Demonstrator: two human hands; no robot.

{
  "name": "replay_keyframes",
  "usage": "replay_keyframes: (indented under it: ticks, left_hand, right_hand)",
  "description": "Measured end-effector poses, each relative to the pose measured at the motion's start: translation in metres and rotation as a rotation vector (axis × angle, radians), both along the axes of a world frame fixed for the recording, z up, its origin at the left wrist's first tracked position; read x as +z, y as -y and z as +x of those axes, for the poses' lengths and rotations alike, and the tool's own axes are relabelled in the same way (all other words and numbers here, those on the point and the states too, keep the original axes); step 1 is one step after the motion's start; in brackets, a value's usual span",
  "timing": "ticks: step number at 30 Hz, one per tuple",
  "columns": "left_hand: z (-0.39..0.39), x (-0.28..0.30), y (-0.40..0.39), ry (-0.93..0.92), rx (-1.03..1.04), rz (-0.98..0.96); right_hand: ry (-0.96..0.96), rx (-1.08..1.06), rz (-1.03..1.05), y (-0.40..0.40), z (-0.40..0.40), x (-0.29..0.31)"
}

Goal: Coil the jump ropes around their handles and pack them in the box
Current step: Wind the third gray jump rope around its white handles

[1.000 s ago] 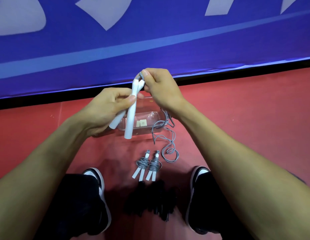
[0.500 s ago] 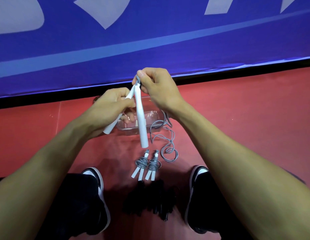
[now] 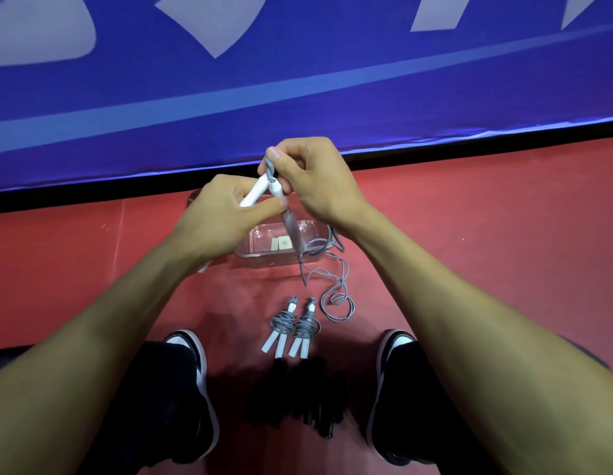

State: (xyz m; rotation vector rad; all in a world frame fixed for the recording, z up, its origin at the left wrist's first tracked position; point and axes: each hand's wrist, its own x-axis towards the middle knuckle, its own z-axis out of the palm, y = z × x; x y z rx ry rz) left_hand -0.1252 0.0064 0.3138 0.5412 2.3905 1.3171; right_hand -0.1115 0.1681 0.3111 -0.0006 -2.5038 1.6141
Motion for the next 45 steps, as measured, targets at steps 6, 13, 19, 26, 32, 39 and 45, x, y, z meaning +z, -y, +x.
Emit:
replay_keyframes:
  ticks: [6, 13, 19, 26, 32, 39, 45]
  left_hand:
    - [-0.002, -0.002, -0.001, -0.235, -0.010, -0.169]
    - [-0.003, -0.001, -0.002, -0.231, -0.055, -0.126]
    - [-0.004, -0.003, -0.002, -0.288, -0.104, -0.083]
    - [-0.005, -0.007, -0.006, -0.086, 0.005, 0.015]
    - [-0.002, 0.002, -0.005, 0.112, -0.096, 0.145]
    - [0.001, 0.006, 0.000, 0.157, -0.201, 0.259]
    - [0.004, 0.008, -0.003, 0.044, -0.055, 0.161]
  right_hand:
    - [-0.025, -0.020, 0.012, 0.000, 0.001, 0.003]
    - [-0.002, 0.016, -0.077, 0.000, 0.001, 0.002]
    - [0.018, -0.020, -0.134, -0.002, 0.000, 0.004]
    - [0.043, -0.110, -0.135, -0.005, -0.002, 0.005]
    - [0.104, -0.172, -0.177, -0.009, 0.000, 0.011]
    - [0.137, -0.116, -0.164, -0.010, 0.001, 0.013]
    - [0.157, -0.095, -0.239, -0.008, 0.005, 0.019]
